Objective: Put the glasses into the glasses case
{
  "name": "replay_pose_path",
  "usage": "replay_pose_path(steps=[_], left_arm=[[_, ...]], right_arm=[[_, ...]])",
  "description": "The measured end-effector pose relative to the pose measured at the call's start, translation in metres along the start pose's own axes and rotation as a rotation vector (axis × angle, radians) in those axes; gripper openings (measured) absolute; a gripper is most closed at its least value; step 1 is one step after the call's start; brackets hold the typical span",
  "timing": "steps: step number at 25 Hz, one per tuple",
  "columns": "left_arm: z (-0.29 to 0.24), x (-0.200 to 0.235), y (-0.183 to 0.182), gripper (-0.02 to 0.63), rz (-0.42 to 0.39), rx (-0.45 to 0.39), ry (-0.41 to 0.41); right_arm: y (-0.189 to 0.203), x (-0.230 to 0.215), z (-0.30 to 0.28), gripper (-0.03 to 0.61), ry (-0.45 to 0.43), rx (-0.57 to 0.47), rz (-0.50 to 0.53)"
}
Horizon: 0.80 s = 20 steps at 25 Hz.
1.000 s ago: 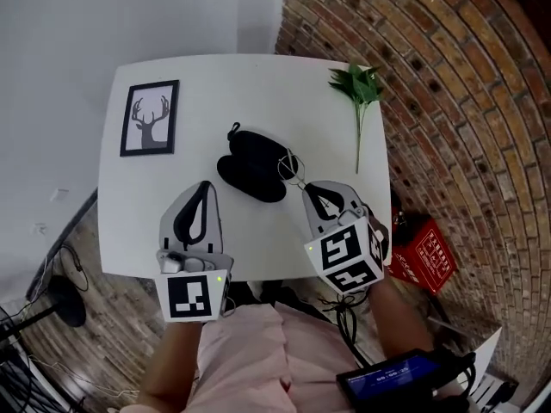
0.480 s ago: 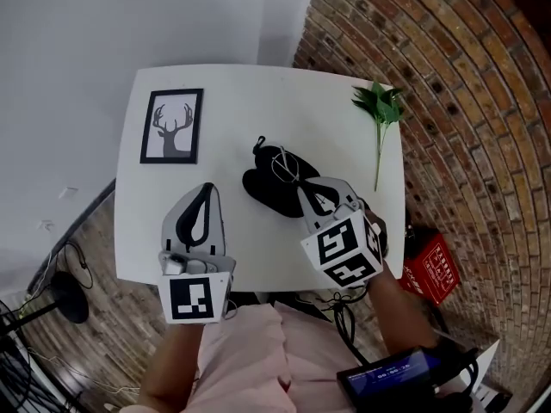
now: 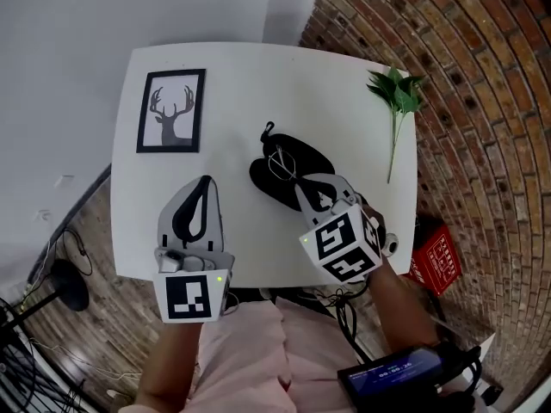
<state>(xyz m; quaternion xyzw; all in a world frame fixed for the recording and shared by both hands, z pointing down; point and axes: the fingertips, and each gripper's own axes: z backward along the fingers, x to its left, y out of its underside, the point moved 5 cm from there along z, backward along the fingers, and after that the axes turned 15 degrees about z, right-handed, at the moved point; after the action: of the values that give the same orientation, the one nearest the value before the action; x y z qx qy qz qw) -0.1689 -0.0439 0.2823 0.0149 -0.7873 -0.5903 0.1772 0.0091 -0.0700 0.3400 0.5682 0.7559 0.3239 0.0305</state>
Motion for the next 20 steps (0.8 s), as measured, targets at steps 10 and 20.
replay_pose_path(steps=[10,20], left_arm=[[-0.007,0.015,0.016,0.003,0.027,0.038,-0.012],[-0.013,0.026,0.023,0.003,0.039,0.057,-0.027]], right_arm=[[0.006,0.014,-0.024,0.015,-0.072,0.026,-0.004],[0.009,0.023,-0.037,0.015,-0.129,0.035,0.003]])
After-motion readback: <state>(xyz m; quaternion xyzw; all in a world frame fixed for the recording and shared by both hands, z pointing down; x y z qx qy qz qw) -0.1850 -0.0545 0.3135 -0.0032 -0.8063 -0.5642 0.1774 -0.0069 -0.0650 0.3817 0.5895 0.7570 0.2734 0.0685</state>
